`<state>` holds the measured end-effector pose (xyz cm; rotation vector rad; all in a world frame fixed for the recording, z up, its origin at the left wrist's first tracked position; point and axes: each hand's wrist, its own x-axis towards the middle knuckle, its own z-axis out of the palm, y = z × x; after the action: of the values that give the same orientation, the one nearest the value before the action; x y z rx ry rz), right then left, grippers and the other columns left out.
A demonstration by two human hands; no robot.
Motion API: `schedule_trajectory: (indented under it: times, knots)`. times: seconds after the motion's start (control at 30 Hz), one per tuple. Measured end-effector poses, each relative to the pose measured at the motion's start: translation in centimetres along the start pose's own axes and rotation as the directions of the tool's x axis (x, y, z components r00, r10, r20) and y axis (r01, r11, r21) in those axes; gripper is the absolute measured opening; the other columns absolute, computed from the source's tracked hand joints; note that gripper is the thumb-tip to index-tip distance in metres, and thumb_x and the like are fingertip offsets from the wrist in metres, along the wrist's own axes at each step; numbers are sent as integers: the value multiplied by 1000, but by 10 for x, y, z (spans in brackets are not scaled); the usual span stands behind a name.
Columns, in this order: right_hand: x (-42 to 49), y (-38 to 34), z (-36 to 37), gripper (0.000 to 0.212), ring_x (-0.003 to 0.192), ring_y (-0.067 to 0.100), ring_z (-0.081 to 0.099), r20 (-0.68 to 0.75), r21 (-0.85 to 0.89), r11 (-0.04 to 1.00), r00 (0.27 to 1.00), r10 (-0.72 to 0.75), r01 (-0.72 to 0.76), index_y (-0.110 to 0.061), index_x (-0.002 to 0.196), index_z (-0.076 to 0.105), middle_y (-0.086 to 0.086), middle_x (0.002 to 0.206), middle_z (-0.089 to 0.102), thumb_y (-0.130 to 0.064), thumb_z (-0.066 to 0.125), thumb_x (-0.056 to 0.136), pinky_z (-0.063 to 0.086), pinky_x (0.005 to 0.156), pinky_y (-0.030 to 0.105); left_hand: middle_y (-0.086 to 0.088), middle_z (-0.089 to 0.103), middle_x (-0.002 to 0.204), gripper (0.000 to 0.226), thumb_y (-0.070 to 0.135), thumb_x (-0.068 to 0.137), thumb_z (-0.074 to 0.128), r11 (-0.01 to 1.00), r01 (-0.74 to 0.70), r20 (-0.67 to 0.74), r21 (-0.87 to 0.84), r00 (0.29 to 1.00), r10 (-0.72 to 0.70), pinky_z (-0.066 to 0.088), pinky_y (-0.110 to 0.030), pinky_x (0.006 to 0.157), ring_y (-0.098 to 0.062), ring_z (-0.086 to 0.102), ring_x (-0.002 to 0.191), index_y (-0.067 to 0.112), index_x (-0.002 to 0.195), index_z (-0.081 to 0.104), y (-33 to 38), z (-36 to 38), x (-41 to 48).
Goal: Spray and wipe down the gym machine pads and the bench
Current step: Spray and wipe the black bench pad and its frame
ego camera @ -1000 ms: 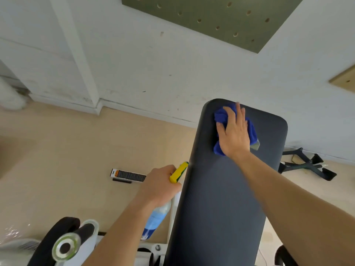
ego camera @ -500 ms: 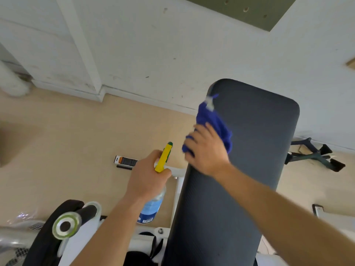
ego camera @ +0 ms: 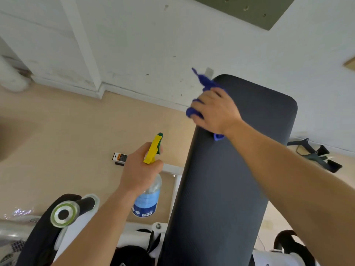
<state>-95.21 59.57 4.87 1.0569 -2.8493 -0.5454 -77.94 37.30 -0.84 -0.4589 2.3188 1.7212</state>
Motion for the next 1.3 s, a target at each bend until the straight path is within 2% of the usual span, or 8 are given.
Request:
schedule_trajectory:
  times: [0.2, 0.37, 0.5, 0.7, 0.83, 1.0, 1.13, 1.3]
  knots:
    - [-31, -71, 23, 39, 126, 32, 49, -66, 178, 943, 953, 297, -281, -14, 112, 70, 4, 117, 67, -36, 41, 101, 26, 118, 49, -3, 64, 73, 28, 9, 75, 62, 997, -19, 17, 81, 1000, 18, 51, -41, 65, -16, 52, 58, 30, 94, 66, -15, -8, -24]
    - [-114, -155, 41, 36, 118, 30, 53, 98, 267, 956, 991, 96, -119, -19, 108, 71, 2, 111, 67, -41, 43, 100, 24, 119, 49, 8, 52, 54, 29, 4, 77, 64, 996, 21, 7, 84, 1000, -22, 43, -31, 58, -9, 41, 49, 29, 89, 65, -32, -8, -53]
    - [-176, -227, 63, 38, 113, 29, 55, 243, 294, 954, 960, -140, 65, -20, 106, 69, 0, 107, 65, -44, 41, 99, 15, 119, 47, 1, 58, 62, 28, 6, 76, 66, 997, 55, -41, 53, 998, -53, 45, -33, 59, -9, 42, 51, 31, 87, 64, -49, 4, -82]
    - [-174, -184, 75, 44, 118, 31, 54, 58, 216, 871, 885, -463, 442, -24, 126, 60, 6, 125, 62, -50, 45, 94, 32, 113, 48, -1, 60, 64, 23, 12, 73, 63, 991, 123, -117, 62, 986, -115, 52, -46, 64, -18, 45, 55, 29, 89, 62, -65, 32, -127]
    - [-138, -104, 63, 53, 141, 31, 40, -42, 168, 981, 995, -89, 95, -27, 140, 51, 10, 152, 45, -47, 57, 91, 28, 118, 48, -1, 54, 61, 11, 12, 78, 62, 992, 125, -96, 23, 988, -122, 51, -46, 64, -20, 47, 58, 20, 86, 61, -68, 54, -157]
    - [-171, -112, 70, 58, 154, 31, 8, -16, 283, 945, 984, 178, -167, -26, 158, 23, 9, 168, 8, -39, 39, 104, 13, 124, 48, -8, 61, 73, 5, 17, 80, 62, 989, 150, -87, 20, 985, -147, 57, -56, 74, -34, 62, 74, 17, 85, 60, -84, 78, -193]
    - [-251, -168, 103, 66, 155, 30, 2, 63, 274, 960, 994, -86, 65, -28, 159, 15, 7, 168, 3, -38, 45, 101, 8, 125, 50, -11, 64, 78, 17, 27, 74, 59, 976, 220, -113, 12, 970, -217, 57, -55, 78, -36, 65, 77, 22, 90, 62, -96, 91, -217]
    - [-319, -178, 130, 82, 155, 26, 0, 166, 228, 911, 908, -384, 344, -33, 159, 13, 4, 168, 0, -29, 61, 93, 6, 122, 48, -2, 64, 71, 22, 28, 70, 59, 964, 261, -101, 54, 962, -255, 56, -53, 80, -29, 66, 73, 30, 91, 62, -106, 109, -242]
